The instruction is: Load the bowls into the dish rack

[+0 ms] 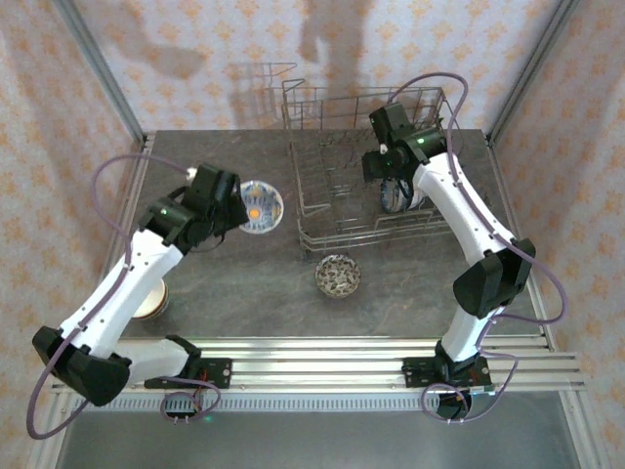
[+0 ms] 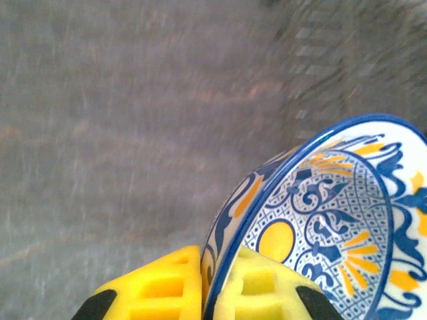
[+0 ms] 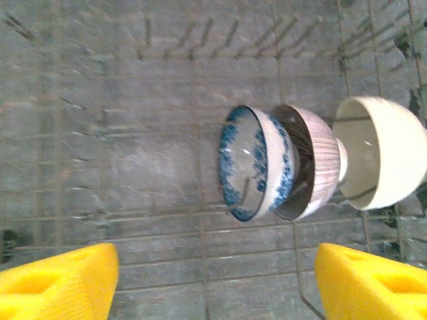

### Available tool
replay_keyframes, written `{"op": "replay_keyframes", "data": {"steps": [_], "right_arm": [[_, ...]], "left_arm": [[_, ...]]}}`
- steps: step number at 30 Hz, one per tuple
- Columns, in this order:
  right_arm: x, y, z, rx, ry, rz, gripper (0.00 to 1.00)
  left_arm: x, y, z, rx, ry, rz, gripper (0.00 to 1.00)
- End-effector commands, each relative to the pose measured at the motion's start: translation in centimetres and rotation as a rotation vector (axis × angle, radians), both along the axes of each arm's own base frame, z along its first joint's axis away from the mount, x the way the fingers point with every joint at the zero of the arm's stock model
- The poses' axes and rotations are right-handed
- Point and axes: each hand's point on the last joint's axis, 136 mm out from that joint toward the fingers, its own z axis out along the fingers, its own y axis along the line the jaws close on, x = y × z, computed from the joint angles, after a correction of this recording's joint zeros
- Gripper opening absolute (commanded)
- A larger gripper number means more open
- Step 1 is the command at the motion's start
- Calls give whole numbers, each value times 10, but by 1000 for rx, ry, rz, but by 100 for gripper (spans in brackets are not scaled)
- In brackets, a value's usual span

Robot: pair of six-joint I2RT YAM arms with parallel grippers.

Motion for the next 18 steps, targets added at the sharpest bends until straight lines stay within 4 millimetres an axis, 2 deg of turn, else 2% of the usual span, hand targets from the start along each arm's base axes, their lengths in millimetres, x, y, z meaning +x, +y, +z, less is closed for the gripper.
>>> {"op": "replay_keyframes", "data": {"steps": [1,5,8,12,15,18], "right_arm": [[-5,23,19,107,4,105,71],[-8,45,51,219,-40,199,68],[-11,60,73,300,-74,262,67],[-16,81,98,423,-106,337,63],[-16,92,106,487,-99,367,60],[-14,101,106,523,-78,383,57]], "left_arm": [[27,-1,48,72,-117,-40,0],[59,-26,90,60,-213,-121,0],[81,-45,106,40,-243,-181,0],[105,-67,114,39,-257,-243,0],[117,-85,115,42,-260,-289,0],[126,-97,113,39,-256,-325,0]]}}
